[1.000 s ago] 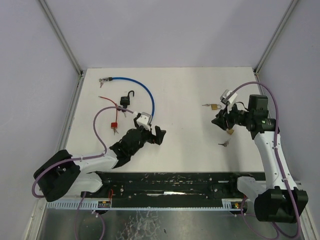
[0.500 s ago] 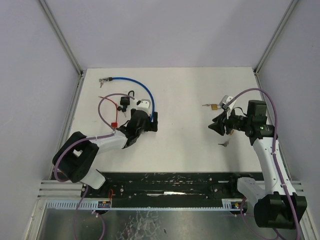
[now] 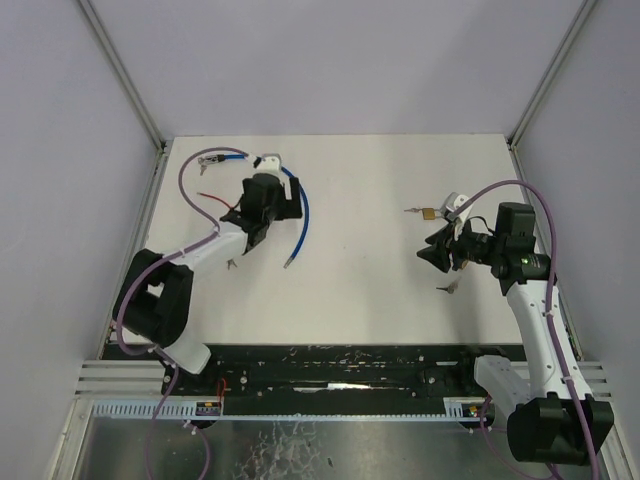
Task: Lock with the key
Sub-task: Pick up the lock from the center of the board.
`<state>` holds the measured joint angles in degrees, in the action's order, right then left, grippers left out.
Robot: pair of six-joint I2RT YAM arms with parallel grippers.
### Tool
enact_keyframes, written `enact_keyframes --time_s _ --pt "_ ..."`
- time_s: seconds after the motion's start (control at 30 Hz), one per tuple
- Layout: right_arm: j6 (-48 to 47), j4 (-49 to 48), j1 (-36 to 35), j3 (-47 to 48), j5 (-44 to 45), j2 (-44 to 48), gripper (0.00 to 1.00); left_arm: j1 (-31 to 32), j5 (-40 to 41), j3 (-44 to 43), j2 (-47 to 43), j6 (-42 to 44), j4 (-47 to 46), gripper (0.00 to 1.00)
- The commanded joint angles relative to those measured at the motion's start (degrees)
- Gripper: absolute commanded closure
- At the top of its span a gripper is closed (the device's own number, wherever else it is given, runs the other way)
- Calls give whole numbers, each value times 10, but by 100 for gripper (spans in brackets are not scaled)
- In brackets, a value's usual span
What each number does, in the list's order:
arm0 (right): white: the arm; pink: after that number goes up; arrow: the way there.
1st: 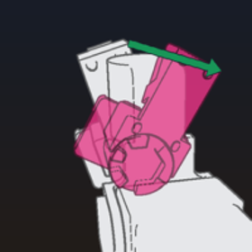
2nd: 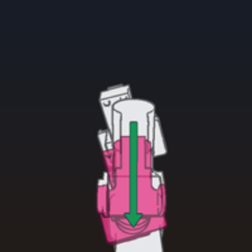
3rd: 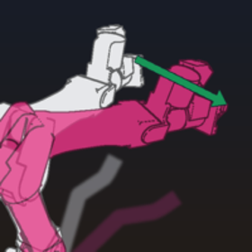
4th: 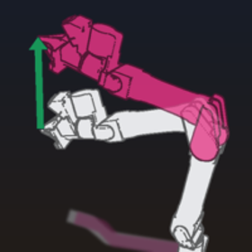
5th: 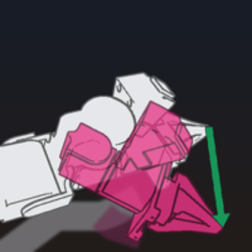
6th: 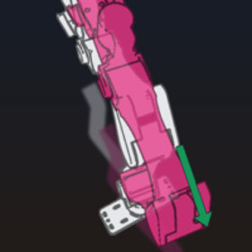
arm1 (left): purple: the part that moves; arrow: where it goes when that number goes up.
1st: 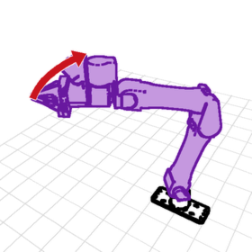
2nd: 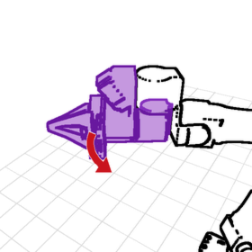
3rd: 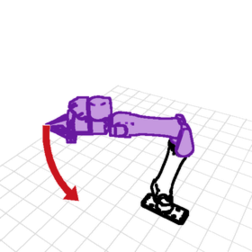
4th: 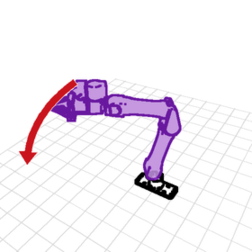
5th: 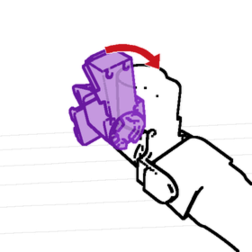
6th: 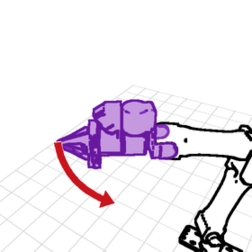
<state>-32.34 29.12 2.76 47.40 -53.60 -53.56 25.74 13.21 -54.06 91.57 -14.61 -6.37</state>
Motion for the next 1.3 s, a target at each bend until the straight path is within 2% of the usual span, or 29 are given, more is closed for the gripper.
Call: enact_keyframes --time_s 0.0,0.13,0.2,0.37,0.5,0.7,0.87,1.03,1.27 --pt "1 -20 1 -1 -12 17 51 -58 -30 -74 26 16 64 11" --pt "4 -22 1 -3 -15 20 50 -90 -7 -136 62 -5 100 3" --pt "5 -22 1 -4 -15 22 50 -93 2 -147 72 -13 92 2" --pt "4 -24 1 -5 -18 26 50 -104 85 -185 102 -6 87 0" --pt "4 -24 1 -6 -16 27 50 -125 22 -231 149 -10 109 0" --pt "4 -25 1 -8 -19 28 50 -162 -19 -316 239 36 223 4" --pt "5 -26 1 -9 -18 26 50 -177 -9 -325 260 80 249 4" --pt "3 -27 1 -11 -18 25 50 -179 5 -396 288 117 314 10" --pt "2 -27 2 -12 -17 20 50 -196 -48 -387 287 110 304 15"
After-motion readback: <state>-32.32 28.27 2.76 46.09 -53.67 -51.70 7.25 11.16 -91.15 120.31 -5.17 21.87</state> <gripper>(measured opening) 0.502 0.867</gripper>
